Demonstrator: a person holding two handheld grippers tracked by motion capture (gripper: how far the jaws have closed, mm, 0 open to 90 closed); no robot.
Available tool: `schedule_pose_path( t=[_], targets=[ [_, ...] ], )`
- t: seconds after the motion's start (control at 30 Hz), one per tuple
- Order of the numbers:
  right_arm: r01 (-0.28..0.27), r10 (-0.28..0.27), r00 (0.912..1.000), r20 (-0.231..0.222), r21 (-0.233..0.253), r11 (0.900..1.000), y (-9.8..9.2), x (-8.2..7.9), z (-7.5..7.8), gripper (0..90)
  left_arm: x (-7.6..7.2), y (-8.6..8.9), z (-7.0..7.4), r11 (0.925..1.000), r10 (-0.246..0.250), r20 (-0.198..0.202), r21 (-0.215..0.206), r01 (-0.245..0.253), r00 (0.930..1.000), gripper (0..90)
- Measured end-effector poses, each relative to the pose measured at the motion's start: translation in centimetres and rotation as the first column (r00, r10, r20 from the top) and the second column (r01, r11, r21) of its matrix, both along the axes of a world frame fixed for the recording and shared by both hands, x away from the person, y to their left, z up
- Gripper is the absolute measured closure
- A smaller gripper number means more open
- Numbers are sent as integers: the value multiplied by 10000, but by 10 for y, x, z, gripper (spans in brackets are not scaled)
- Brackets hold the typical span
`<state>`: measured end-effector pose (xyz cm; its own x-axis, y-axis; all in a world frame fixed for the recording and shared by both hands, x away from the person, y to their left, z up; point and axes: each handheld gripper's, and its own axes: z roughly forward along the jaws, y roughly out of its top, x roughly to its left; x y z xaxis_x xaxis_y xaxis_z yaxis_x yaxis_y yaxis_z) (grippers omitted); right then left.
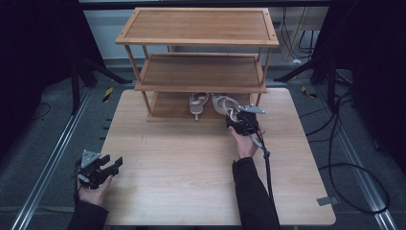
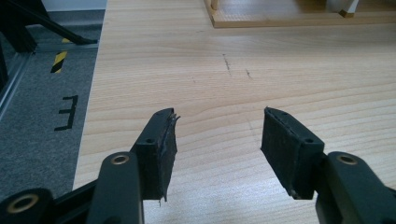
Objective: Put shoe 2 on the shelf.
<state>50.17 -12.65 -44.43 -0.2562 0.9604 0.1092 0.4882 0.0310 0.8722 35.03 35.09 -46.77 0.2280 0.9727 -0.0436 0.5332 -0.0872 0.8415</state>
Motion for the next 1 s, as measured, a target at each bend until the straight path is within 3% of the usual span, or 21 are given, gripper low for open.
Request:
schedule_pose_path(
  t=[0.1, 0.3, 0.53, 0.8, 1.0],
  targets=[
    [327, -327, 9995, -22, 163, 9993, 4, 15, -9, 413, 0, -1, 0, 10000, -36, 5, 9, 36, 10000, 438],
    [644, -649, 9978, -165, -283, 9975, 18, 41, -20, 413, -1, 0, 0, 10000, -67, 64, -30, 67, 10000, 439],
    [1251, -1264, 9911, -429, -302, 9917, 28, 66, -37, 412, -2, 0, 0, 10000, -90, 91, -5, 90, 9999, 439],
    [1162, -1196, 9916, -500, -665, 9910, 38, 73, -42, 409, -2, -1, 0, 9999, -101, 58, -4, 101, 9999, 440],
    [1088, -1127, 9920, -566, -678, 9917, 39, 72, -45, 373, -2, -2, 0, 9999, -153, 46, 10, 153, 9999, 440]
  ],
)
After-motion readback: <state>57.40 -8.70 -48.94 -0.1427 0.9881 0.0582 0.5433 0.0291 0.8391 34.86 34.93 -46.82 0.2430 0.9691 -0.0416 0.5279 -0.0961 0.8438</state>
